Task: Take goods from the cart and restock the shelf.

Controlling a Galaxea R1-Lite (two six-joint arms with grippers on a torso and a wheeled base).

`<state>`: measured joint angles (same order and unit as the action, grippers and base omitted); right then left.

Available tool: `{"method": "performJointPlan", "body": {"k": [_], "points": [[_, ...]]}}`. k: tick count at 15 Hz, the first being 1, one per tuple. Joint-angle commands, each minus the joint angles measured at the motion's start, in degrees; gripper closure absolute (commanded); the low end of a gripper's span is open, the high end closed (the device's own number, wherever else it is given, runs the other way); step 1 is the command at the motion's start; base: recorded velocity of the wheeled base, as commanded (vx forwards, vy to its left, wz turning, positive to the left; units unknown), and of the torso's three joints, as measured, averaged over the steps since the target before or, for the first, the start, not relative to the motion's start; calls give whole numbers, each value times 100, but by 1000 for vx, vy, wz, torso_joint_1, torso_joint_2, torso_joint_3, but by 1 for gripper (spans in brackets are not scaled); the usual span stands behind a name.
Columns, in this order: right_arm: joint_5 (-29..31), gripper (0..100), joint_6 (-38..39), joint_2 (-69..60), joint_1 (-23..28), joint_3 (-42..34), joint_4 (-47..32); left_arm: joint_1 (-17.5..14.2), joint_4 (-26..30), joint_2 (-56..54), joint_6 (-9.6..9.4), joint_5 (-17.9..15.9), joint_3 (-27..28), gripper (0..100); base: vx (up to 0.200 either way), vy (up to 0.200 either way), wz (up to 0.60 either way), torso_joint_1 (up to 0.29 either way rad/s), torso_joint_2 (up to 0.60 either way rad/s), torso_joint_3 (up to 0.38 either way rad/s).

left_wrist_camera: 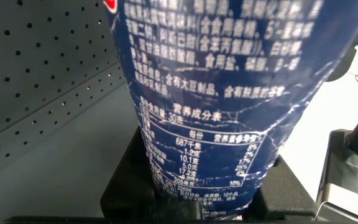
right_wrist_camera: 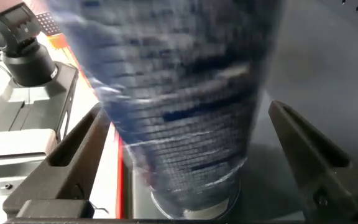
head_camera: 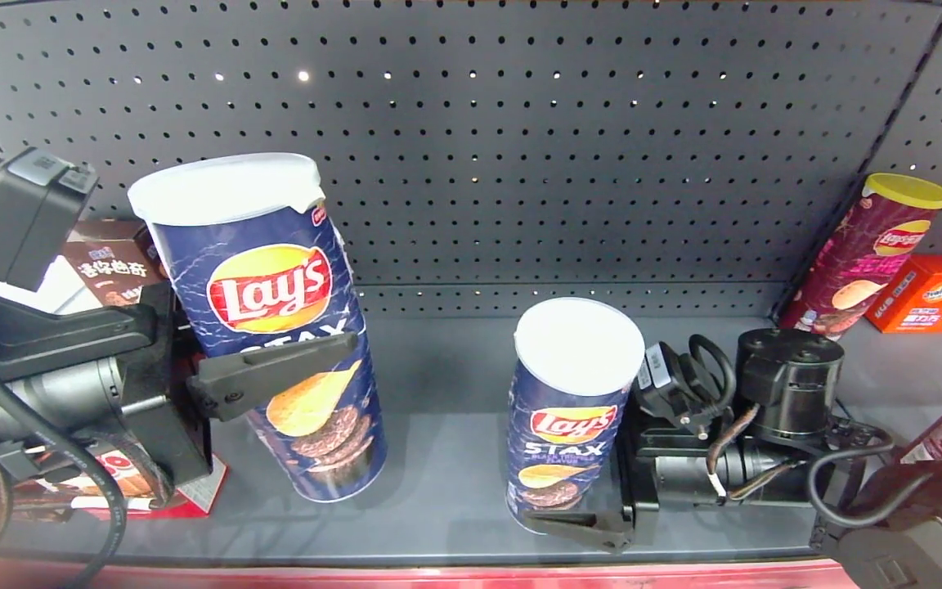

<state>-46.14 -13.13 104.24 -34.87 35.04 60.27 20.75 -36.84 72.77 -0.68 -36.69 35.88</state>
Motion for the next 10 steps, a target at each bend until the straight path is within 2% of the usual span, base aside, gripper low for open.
{"method": "performJointPlan", "body": {"k": [1,7,10], "points": [[-9,0,-5,-369,-3,-137,-7,-1,-7,-34,-2,-4,-72,100,0,0,0,0,0,0],[202,0,12,-1925,32,-981,-103,8,-7,-210,-2,-4,-195,100,0,0,0,0,0,0],[483,0,12,-3129,32,-1174,-929,17,-7,-219,-2,-13,-204,100,0,0,0,0,0,0]]}}
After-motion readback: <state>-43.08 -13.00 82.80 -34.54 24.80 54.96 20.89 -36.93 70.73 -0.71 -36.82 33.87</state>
